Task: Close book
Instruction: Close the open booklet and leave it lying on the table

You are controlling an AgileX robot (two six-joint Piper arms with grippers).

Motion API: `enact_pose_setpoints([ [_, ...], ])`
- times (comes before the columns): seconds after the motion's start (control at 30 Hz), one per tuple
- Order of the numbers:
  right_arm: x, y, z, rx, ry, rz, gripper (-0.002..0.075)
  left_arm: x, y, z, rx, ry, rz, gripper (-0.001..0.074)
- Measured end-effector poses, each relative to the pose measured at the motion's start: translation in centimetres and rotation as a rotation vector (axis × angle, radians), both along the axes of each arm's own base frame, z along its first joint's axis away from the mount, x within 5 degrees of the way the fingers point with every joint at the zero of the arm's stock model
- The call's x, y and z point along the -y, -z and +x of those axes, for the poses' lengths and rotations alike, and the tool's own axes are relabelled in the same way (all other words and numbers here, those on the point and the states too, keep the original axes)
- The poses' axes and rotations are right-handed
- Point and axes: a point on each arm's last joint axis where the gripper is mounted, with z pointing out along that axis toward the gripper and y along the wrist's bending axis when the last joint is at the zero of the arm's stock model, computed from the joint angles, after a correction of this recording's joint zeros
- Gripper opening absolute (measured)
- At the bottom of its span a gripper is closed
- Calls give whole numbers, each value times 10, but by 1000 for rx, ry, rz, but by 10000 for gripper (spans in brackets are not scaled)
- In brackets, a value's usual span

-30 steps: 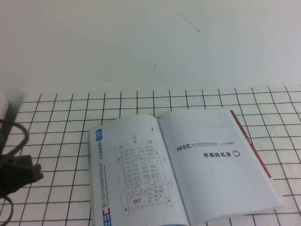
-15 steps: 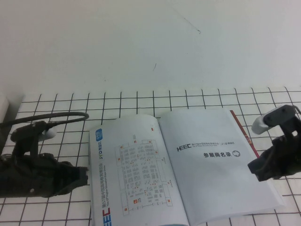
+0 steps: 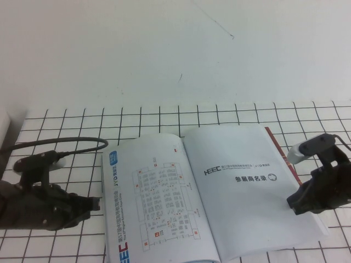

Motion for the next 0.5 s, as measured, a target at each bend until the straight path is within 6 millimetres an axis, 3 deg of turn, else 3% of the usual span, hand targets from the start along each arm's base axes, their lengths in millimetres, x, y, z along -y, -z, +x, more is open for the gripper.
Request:
enact_pose_setpoints([
  [0.17, 0, 1, 1, 0, 5, 1, -3, 3, 15, 5, -52, 7, 5, -4],
  [0.5, 0, 1, 1, 0, 8, 3, -3, 37, 26, 15, -55, 94, 38, -4],
])
